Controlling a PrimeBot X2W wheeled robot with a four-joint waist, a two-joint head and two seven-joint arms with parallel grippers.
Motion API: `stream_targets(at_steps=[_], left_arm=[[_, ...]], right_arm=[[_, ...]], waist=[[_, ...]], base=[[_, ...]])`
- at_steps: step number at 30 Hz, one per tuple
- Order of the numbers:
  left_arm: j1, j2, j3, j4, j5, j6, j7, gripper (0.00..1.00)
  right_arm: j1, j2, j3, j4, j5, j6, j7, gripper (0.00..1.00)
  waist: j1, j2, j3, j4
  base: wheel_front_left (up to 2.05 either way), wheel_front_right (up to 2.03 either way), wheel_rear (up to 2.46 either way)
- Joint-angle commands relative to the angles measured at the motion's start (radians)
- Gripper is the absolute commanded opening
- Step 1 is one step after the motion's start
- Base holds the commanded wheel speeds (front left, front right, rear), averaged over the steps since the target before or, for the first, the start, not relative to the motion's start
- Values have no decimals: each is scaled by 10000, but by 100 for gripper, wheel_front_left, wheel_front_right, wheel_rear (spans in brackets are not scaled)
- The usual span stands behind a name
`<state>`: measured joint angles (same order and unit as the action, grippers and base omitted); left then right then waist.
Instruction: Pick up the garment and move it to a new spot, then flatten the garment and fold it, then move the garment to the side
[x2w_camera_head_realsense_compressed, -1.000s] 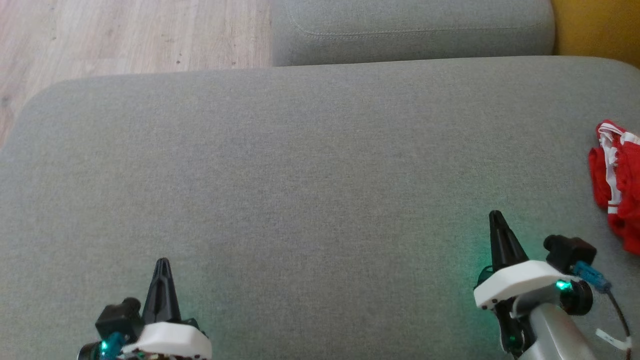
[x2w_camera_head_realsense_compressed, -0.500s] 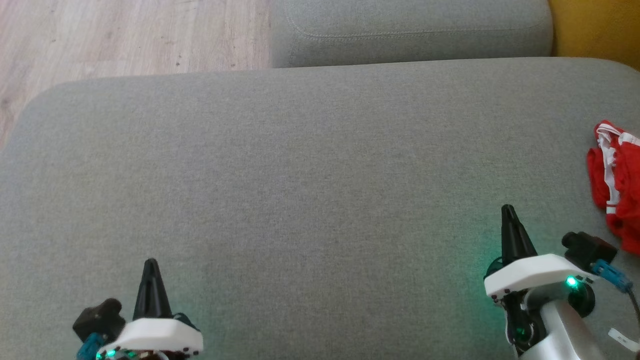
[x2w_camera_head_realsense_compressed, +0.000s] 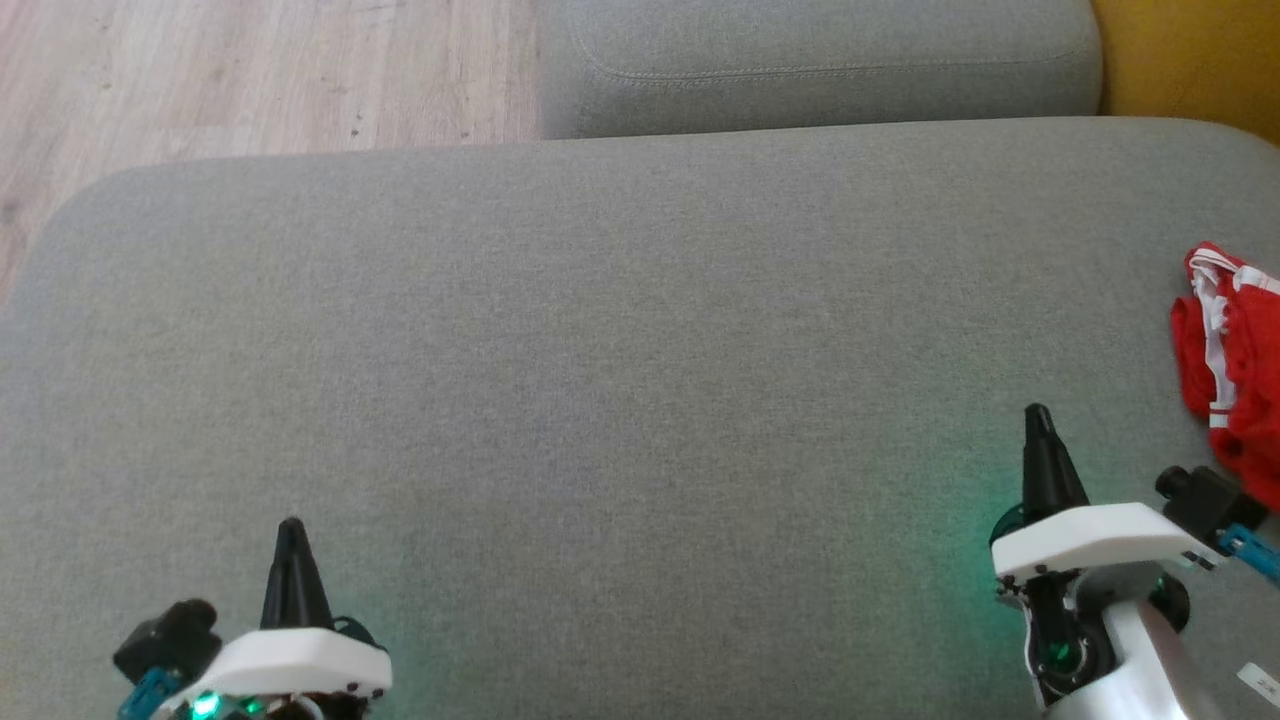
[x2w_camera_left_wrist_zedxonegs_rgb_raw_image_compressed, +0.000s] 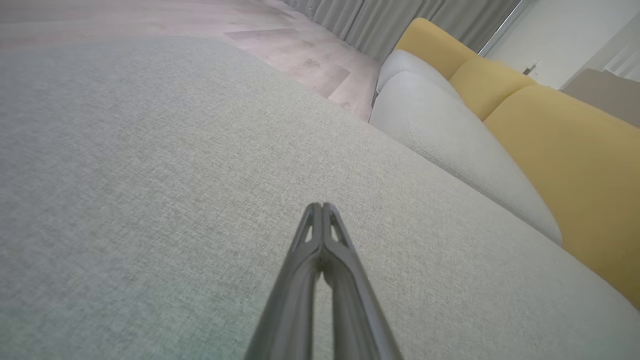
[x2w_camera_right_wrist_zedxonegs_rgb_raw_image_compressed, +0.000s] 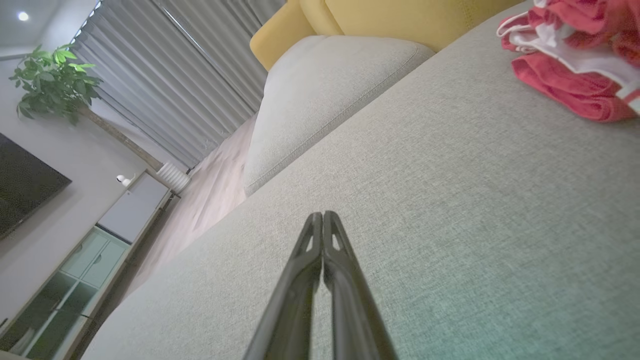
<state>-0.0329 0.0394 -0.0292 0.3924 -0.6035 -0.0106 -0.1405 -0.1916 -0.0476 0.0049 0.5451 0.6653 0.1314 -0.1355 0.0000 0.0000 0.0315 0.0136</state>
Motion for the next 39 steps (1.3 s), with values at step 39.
stream_targets(at_steps=[39], left_arm=[[-583,75,778,-870,-4723,-608,1180,0]], right_arm=[[263,-32,-542,-1600,4440,-5,1160,0]], waist=[[0,0,-131,-62]], base=[[0,0,0]])
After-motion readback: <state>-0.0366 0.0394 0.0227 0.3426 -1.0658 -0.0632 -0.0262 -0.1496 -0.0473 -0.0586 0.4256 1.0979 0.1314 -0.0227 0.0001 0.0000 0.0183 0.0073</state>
